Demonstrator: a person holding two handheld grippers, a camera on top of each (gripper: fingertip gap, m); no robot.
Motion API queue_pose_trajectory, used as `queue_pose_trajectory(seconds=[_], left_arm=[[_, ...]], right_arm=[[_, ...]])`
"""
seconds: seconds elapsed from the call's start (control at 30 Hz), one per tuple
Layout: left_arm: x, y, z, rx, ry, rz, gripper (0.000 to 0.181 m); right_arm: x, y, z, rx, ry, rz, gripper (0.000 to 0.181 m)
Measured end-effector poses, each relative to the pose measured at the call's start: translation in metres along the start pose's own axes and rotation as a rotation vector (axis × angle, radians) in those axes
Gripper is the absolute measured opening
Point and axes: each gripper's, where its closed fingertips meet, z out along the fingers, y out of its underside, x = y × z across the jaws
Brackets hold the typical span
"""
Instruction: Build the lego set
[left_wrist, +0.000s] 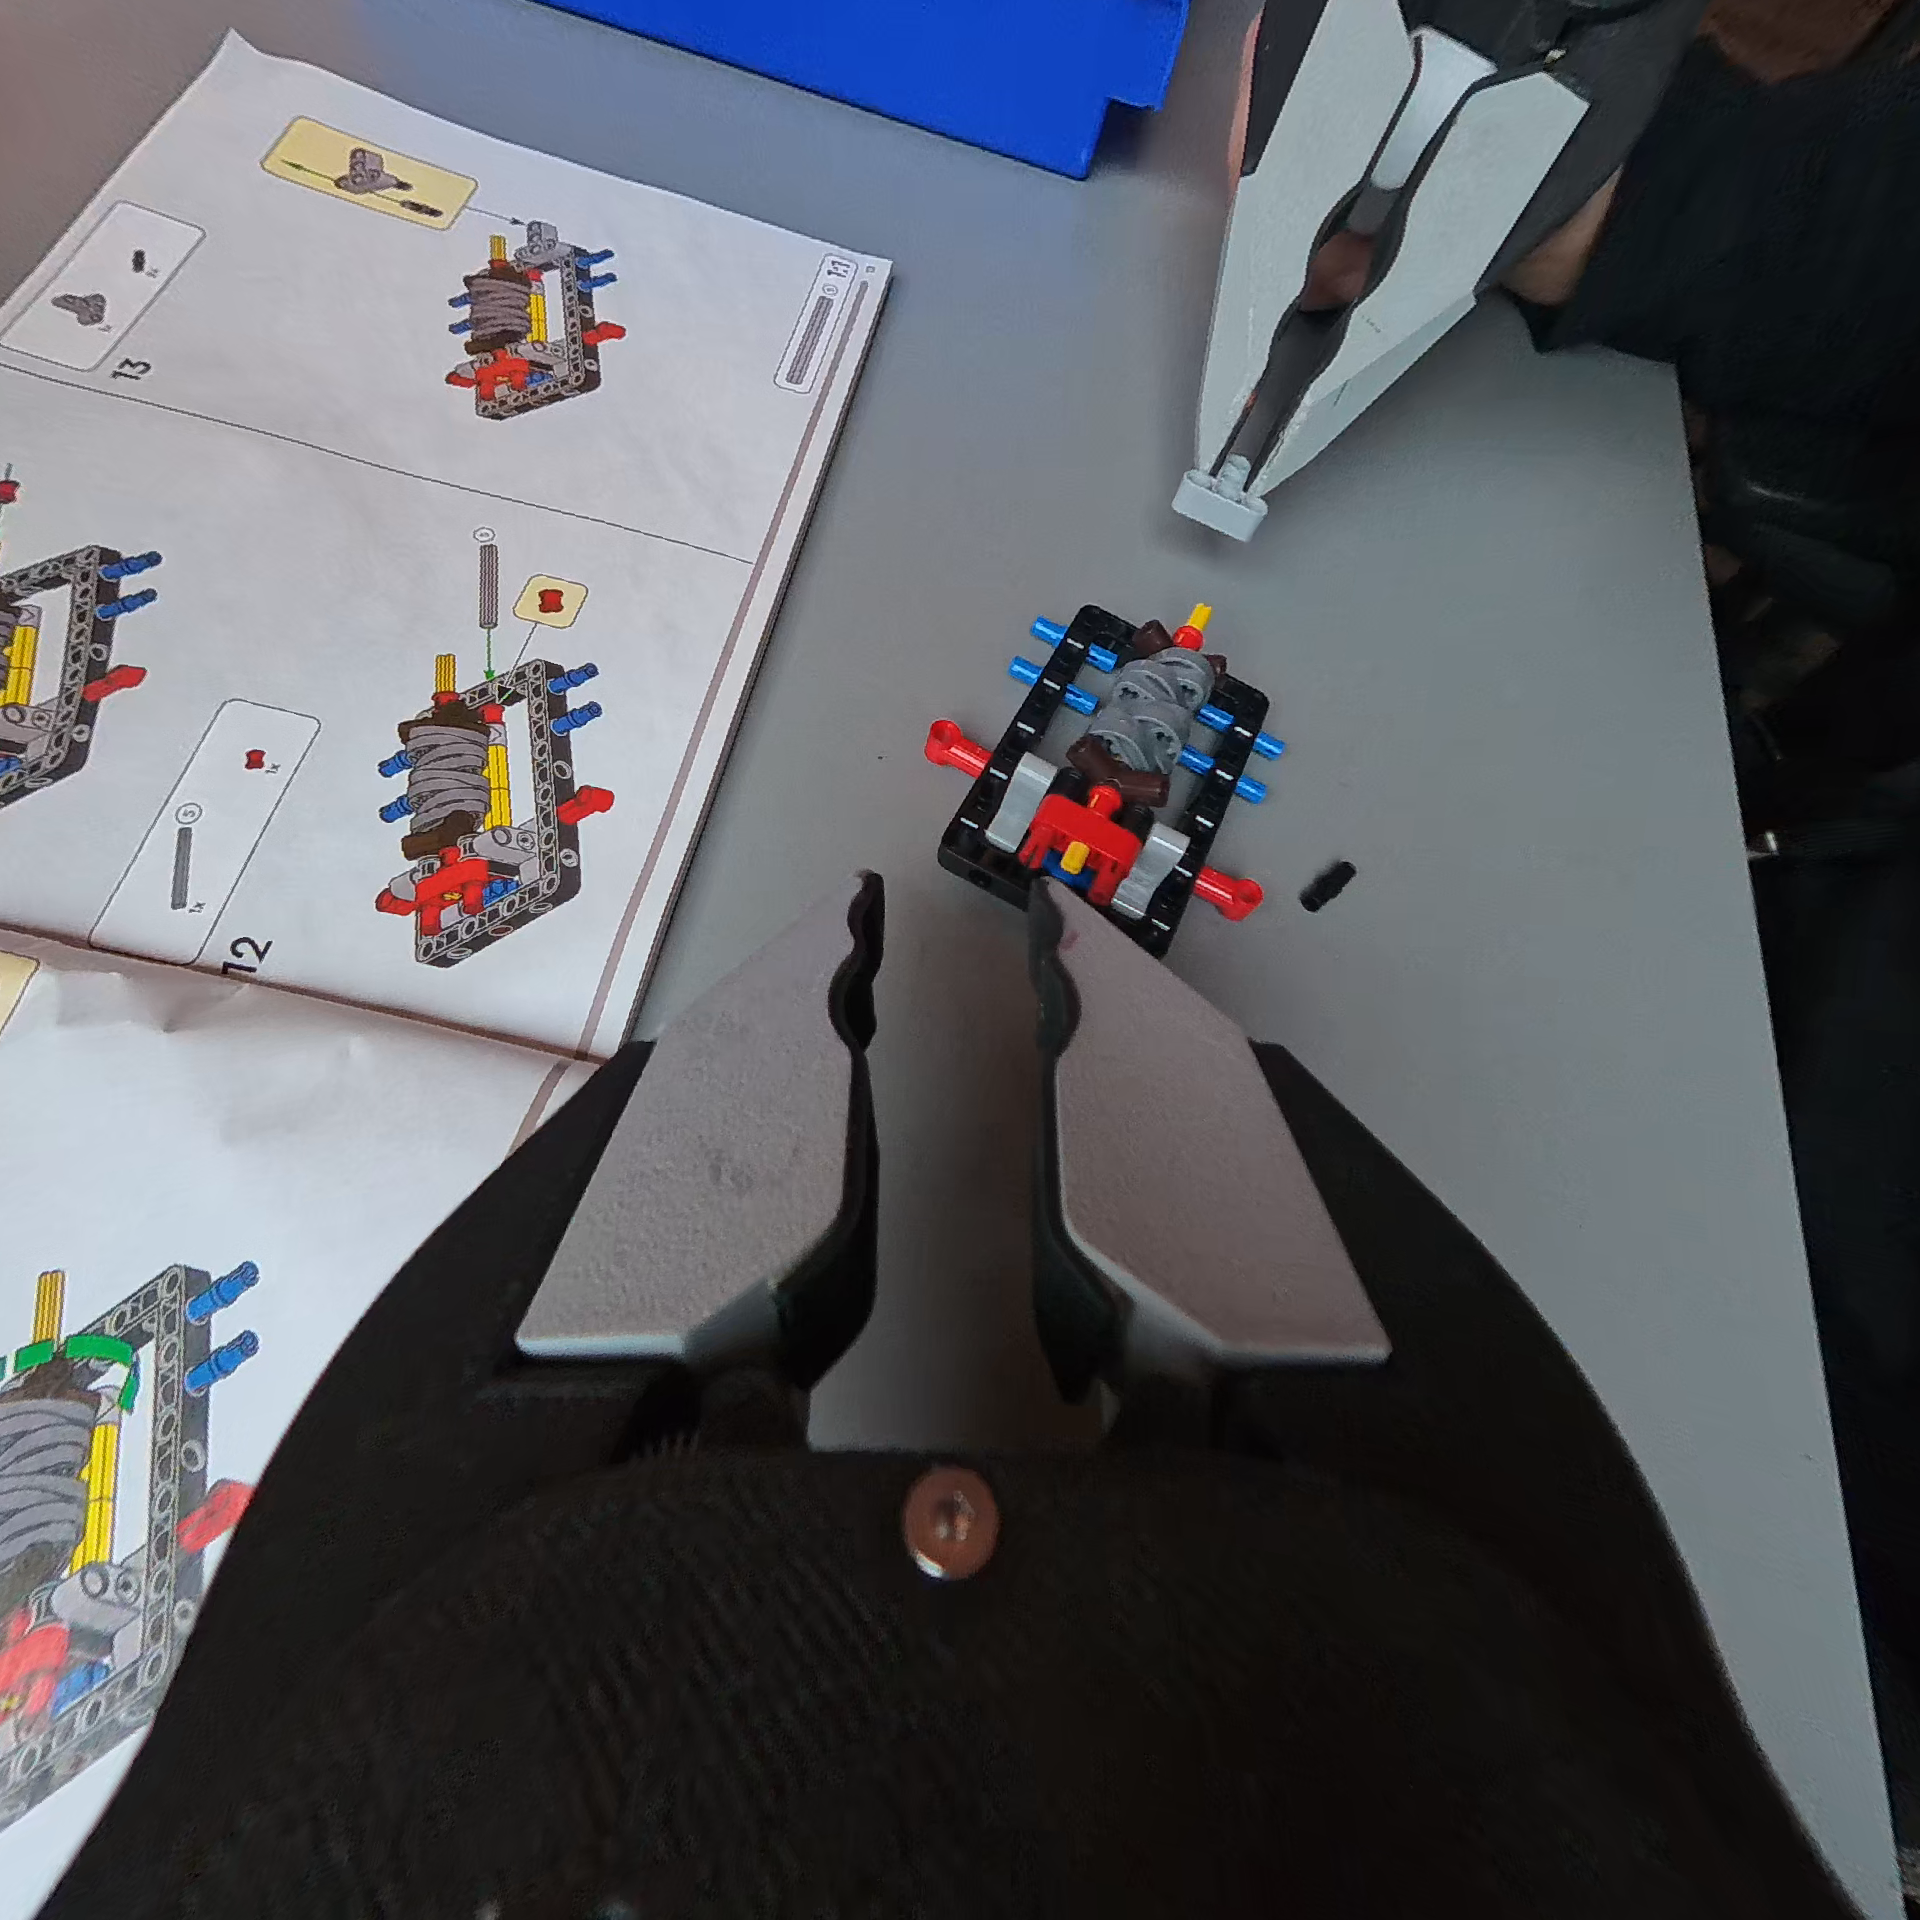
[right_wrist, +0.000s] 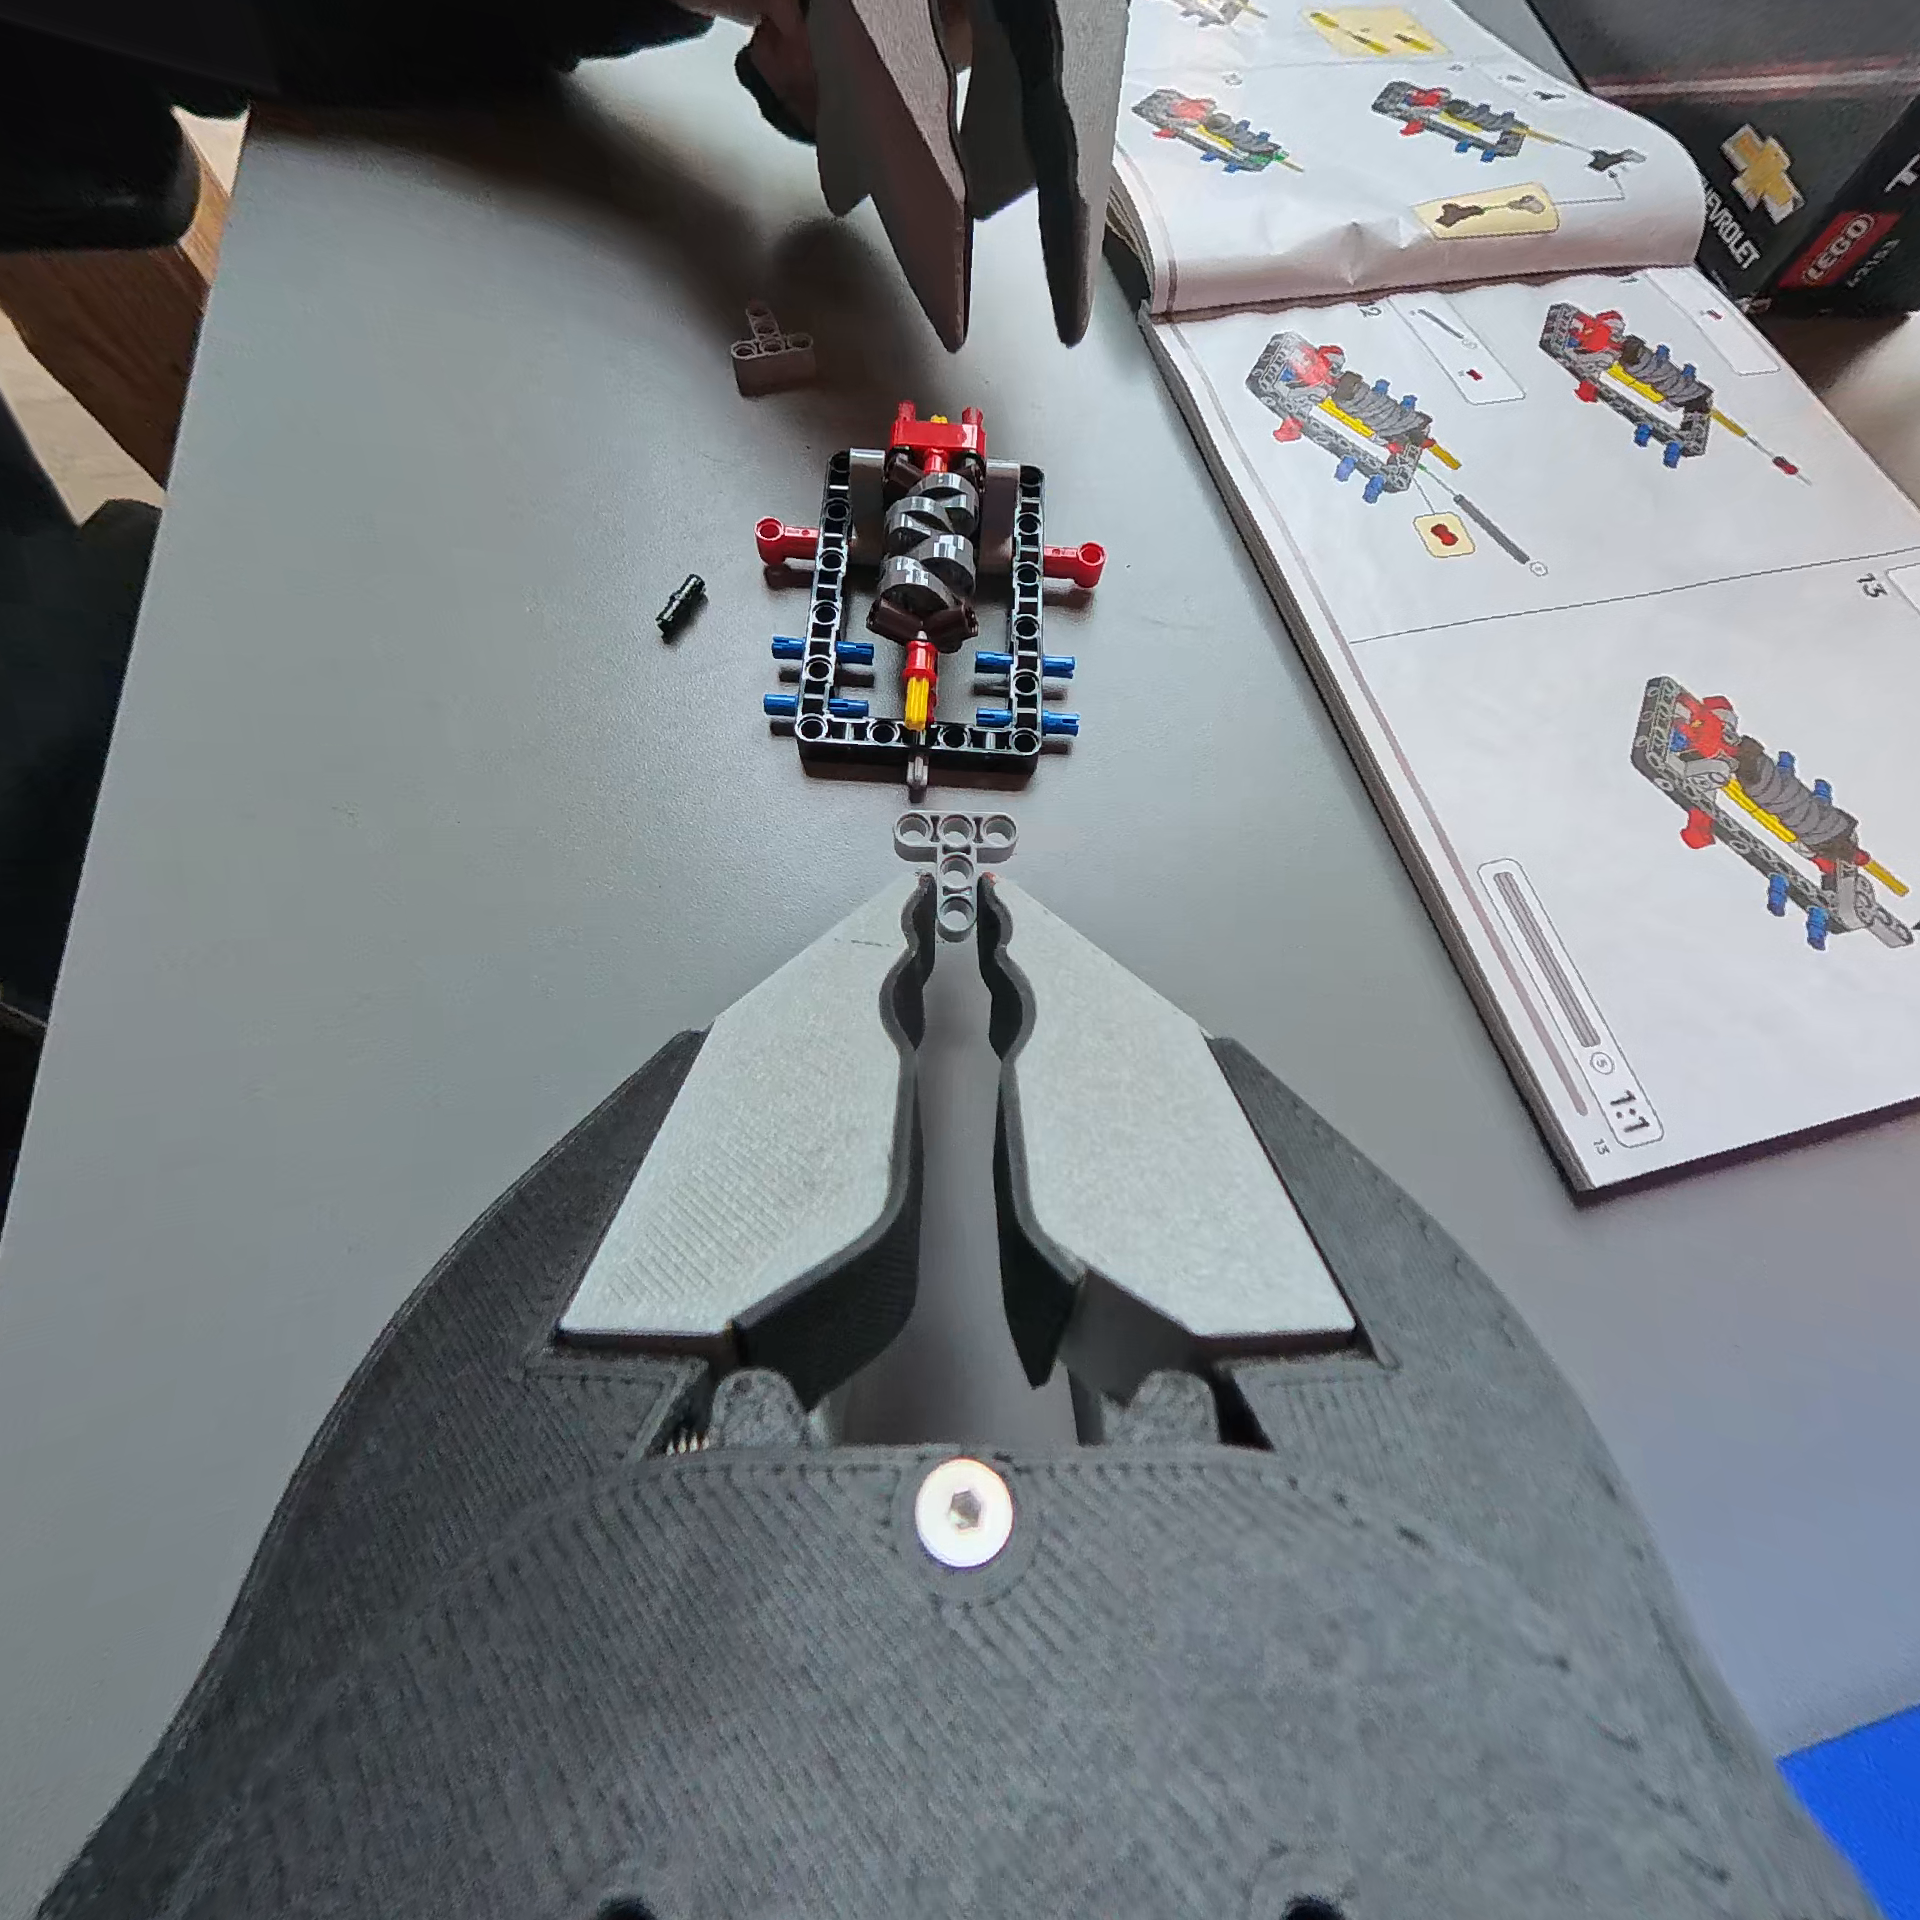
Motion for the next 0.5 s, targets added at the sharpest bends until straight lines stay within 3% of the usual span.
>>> queue_pose_trajectory(seconds=[0.5], left_arm=[[-0.0050, 0.0061, 0.0063, -0.005, -0.001, 0.032, 0.024]], right_arm=[[0.0019, 0.0019, -0.0020, -0.004, 0.031, -0.019, 0.004]])
